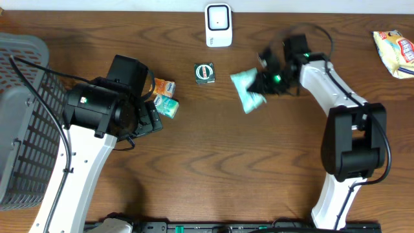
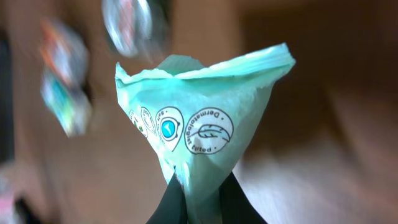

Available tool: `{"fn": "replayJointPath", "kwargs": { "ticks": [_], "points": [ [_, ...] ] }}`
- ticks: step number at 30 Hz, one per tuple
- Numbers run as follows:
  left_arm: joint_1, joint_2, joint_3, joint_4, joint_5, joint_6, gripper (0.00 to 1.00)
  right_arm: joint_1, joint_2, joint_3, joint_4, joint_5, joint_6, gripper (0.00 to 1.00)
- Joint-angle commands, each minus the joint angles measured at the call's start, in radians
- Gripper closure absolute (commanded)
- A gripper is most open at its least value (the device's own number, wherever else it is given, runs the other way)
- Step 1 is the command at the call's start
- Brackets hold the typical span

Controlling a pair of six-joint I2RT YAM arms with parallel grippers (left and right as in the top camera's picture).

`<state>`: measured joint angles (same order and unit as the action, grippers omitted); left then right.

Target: Scan the item barcode

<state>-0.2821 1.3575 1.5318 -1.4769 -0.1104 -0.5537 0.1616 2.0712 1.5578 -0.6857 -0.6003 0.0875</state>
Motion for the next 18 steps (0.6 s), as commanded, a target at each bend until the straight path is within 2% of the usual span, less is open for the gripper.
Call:
{"fn": "replayJointPath", "kwargs": {
  "ticks": [1, 6, 12, 15, 18],
  "points": [
    [0.004, -0.005, 0.005, -0.003, -0.003, -0.009, 0.02, 0.061, 0.001, 0.081, 0.093, 0.113, 0.189, 0.99],
    [0.004, -0.005, 0.005, -0.003, -0.003, -0.009, 0.02, 0.142, 0.001, 0.121, 0.336, 0.264, 0.309, 0.99],
    [0.004, -0.005, 0.005, -0.003, -0.003, -0.009, 0.03, 0.159, 0.045, 0.138, 0.602, 0.281, 0.515, 0.99],
    [0.004, -0.005, 0.005, -0.003, -0.003, -0.009, 0.02, 0.155, 0.116, 0.214, 0.636, 0.280, 0.548, 0.99],
    [0.004, -0.005, 0.005, -0.003, -0.003, -0.009, 0.03, 0.149, 0.217, 0.357, 0.589, 0.273, 0.549, 0.99]
  ]
}}
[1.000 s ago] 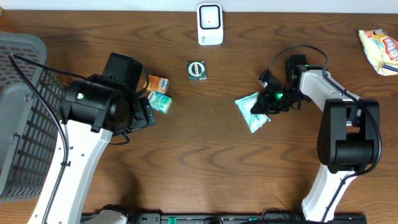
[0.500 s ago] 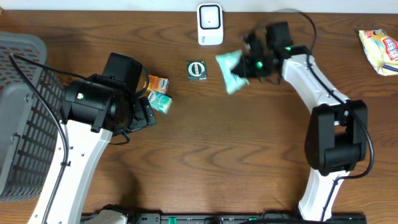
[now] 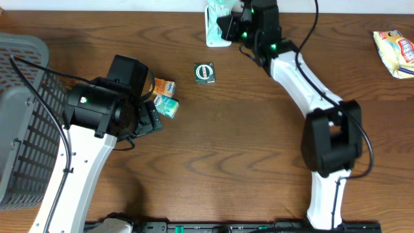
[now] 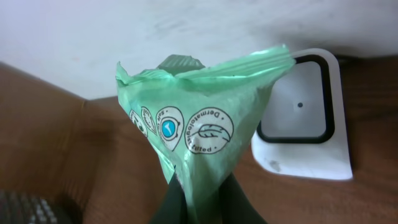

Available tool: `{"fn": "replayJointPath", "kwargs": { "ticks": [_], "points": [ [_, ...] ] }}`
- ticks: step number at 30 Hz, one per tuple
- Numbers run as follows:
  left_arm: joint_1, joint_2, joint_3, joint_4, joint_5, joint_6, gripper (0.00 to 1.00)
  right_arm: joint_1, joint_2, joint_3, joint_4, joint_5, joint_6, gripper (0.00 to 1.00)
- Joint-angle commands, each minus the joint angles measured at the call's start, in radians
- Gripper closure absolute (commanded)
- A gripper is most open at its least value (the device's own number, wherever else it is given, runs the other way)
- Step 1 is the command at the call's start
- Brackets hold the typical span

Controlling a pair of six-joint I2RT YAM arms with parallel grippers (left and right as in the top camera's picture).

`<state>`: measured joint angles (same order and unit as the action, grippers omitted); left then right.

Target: Scan the item barcode

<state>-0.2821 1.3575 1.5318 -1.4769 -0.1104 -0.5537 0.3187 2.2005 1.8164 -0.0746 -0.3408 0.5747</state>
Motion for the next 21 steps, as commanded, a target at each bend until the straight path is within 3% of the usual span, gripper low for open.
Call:
{"fn": "replayJointPath", "kwargs": {
  "ticks": [1, 7, 21],
  "points": [
    [0.004, -0.005, 0.005, -0.003, -0.003, -0.009, 0.02, -0.010, 0.122, 0.150, -0.043, 0.013, 0.061, 0.99],
    [0.004, -0.005, 0.005, -0.003, -0.003, -0.009, 0.03, -0.018, 0.253, 0.347, -0.116, 0.029, 0.063, 0.99],
    [0.004, -0.005, 0.005, -0.003, -0.003, -0.009, 0.03, -0.052, 0.270, 0.349, -0.180, 0.036, 0.088, 0.99]
  ]
}}
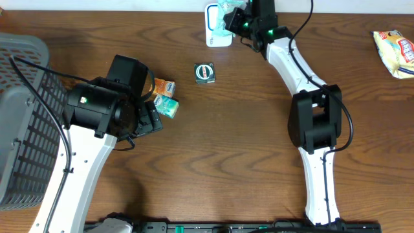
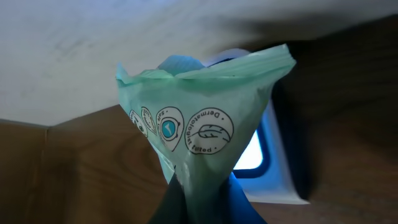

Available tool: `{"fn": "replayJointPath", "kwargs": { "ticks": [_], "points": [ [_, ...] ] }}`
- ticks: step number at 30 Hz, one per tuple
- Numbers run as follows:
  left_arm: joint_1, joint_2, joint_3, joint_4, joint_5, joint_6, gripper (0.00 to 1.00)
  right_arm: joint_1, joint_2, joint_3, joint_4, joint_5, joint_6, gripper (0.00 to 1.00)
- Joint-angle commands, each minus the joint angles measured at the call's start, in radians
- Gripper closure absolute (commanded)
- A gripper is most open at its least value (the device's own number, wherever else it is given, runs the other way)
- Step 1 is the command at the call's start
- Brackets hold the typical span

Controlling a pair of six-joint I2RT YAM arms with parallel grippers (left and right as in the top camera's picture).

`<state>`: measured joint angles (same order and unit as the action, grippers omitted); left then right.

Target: Scan the item barcode

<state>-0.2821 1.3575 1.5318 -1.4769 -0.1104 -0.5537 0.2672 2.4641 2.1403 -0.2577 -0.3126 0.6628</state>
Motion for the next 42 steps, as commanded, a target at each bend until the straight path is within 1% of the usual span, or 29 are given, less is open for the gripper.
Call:
{"fn": "replayJointPath", "kwargs": {
  "ticks": [1, 6, 9, 11, 14, 19, 22, 25, 26, 27, 28, 33, 37, 38, 42],
  "points": [
    [0.004, -0.005, 0.005, -0.003, -0.003, -0.009, 0.03, -0.003, 0.005, 0.025, 0.003, 0.008, -0.014, 0.99],
    [0.004, -0.005, 0.005, -0.003, -0.003, -0.009, 0.02, -0.037, -0.033, 0.026, -0.037, 0.013, -0.089, 0.99],
    [0.004, -0.005, 0.005, -0.003, -0.003, -0.009, 0.02, -0.080, -0.082, 0.026, -0.132, 0.064, -0.131, 0.99],
    [0.004, -0.005, 0.005, -0.003, -0.003, -0.009, 0.02, -0.112, -0.118, 0.025, -0.212, 0.103, -0.187, 0.99],
    [0.004, -0.005, 0.005, -0.003, -0.003, -0.009, 0.03, -0.172, -0.173, 0.025, -0.351, 0.165, -0.320, 0.99],
    [0.004, -0.005, 0.005, -0.003, -0.003, -0.009, 0.02, -0.297, -0.222, 0.025, -0.569, 0.188, -0.589, 0.99],
    [0.004, -0.005, 0.005, -0.003, -0.003, -0.009, 0.02, -0.374, -0.224, 0.025, -0.676, 0.298, -0.662, 0.99],
    [0.004, -0.005, 0.005, -0.003, -0.003, -0.009, 0.02, -0.444, -0.212, 0.019, -0.740, 0.497, -0.686, 0.99],
    [0.004, -0.005, 0.005, -0.003, -0.003, -0.009, 0.02, -0.466, -0.208, 0.019, -0.752, 0.541, -0.685, 0.77],
    [0.004, -0.005, 0.005, -0.003, -0.003, -0.009, 0.02, -0.488, -0.202, 0.019, -0.765, 0.565, -0.682, 0.40],
    [0.004, -0.005, 0.005, -0.003, -0.003, -0.009, 0.02, -0.505, -0.198, 0.019, -0.777, 0.567, -0.682, 0.01],
    [0.004, -0.005, 0.005, -0.003, -0.003, -0.009, 0.02, -0.564, -0.188, 0.016, -0.831, 0.531, -0.629, 0.01],
    [0.004, -0.005, 0.005, -0.003, -0.003, -0.009, 0.02, -0.566, -0.188, 0.009, -0.838, 0.326, -0.630, 0.01],
    [0.004, -0.005, 0.005, -0.003, -0.003, -0.009, 0.02, -0.559, -0.188, 0.007, -0.838, 0.235, -0.630, 0.01],
    [0.004, -0.005, 0.005, -0.003, -0.003, -0.009, 0.03, -0.528, -0.188, 0.005, -0.848, 0.004, -0.630, 0.01]
  ]
}}
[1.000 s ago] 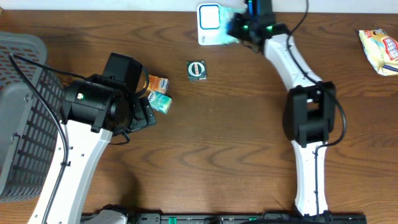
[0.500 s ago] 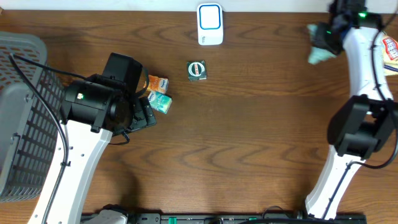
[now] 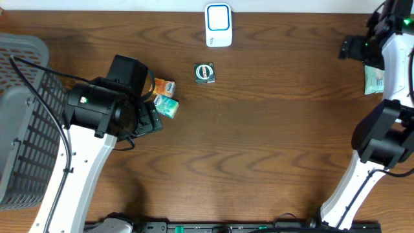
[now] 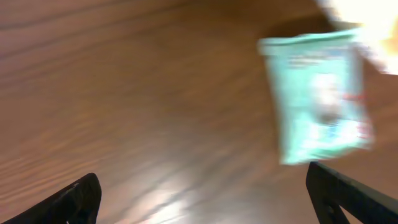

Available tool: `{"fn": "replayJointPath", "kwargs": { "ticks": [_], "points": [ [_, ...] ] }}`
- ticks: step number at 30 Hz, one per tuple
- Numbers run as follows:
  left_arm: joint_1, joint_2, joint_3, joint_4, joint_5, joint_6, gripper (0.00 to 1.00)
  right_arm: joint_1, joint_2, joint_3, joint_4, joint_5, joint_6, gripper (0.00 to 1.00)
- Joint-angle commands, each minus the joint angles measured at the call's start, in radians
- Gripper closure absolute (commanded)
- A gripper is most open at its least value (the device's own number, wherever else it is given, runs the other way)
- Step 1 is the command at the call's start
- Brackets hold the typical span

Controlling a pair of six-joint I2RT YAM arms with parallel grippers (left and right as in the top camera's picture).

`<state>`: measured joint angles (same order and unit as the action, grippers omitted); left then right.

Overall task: Scan the item barcode
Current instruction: 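Carry the mint pack right and drop it beside the yellow pack, then swing the right gripper left to the green Zam-Buk tin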

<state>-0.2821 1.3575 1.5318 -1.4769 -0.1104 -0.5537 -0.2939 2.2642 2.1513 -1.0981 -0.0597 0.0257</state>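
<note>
The mint-green packet [image 3: 373,79] lies flat on the table at the far right, partly under my right arm; in the blurred right wrist view the packet [image 4: 317,99] sits ahead and to the right of the fingers. My right gripper [image 4: 208,202] is open and empty, its fingers [image 4: 78,199] wide apart; overhead the right gripper [image 3: 354,49] shows near the right edge. The white scanner [image 3: 218,24] stands at the back middle, nothing before it. My left gripper [image 3: 150,115] rests by two small packets; its jaws are hidden under the arm.
A small dark green box [image 3: 205,72] lies below the scanner. An orange packet [image 3: 164,86] and a teal packet [image 3: 167,107] lie by the left arm. A grey basket [image 3: 22,123] fills the left edge.
My right gripper was shut on the green packet in front of the scanner. Now it is open at the far right and the packet lies on the table there. The left arm is unchanged.
My right gripper held the green packet above the table's middle right, then at the scanner at the back, then close against its lit window. Now the packet lies at the far right, where a yellow bag lay, and the gripper is open.
</note>
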Motion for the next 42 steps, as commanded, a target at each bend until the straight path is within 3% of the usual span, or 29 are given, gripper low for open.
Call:
{"fn": "replayJointPath", "kwargs": {
  "ticks": [1, 7, 14, 17, 22, 31, 42],
  "points": [
    [0.004, -0.005, 0.005, -0.003, -0.003, -0.009, 0.02, 0.045, 0.012, -0.006, -0.016, -0.298, 0.007, 0.01],
    [0.004, -0.005, 0.005, -0.003, -0.003, -0.009, 0.02, 0.160, 0.012, -0.006, -0.102, -0.500, 0.007, 0.01],
    [0.004, -0.005, 0.005, -0.003, -0.003, -0.009, 0.03, 0.370, 0.013, -0.006, -0.136, -0.493, 0.007, 0.01],
    [0.004, -0.005, 0.005, -0.003, -0.003, -0.009, 0.02, 0.471, 0.013, -0.007, -0.101, -0.432, 0.021, 0.01],
    [0.004, -0.005, 0.005, -0.003, -0.003, -0.009, 0.02, 0.620, 0.013, -0.006, -0.038, -0.195, 0.219, 0.01],
    [0.004, -0.005, 0.005, -0.003, -0.003, -0.009, 0.02, 0.801, 0.013, -0.007, 0.072, 0.136, 0.412, 0.01],
    [0.004, -0.005, 0.005, -0.003, -0.003, -0.009, 0.02, 0.876, 0.089, -0.007, 0.211, 0.162, 0.475, 0.01]
  ]
}}
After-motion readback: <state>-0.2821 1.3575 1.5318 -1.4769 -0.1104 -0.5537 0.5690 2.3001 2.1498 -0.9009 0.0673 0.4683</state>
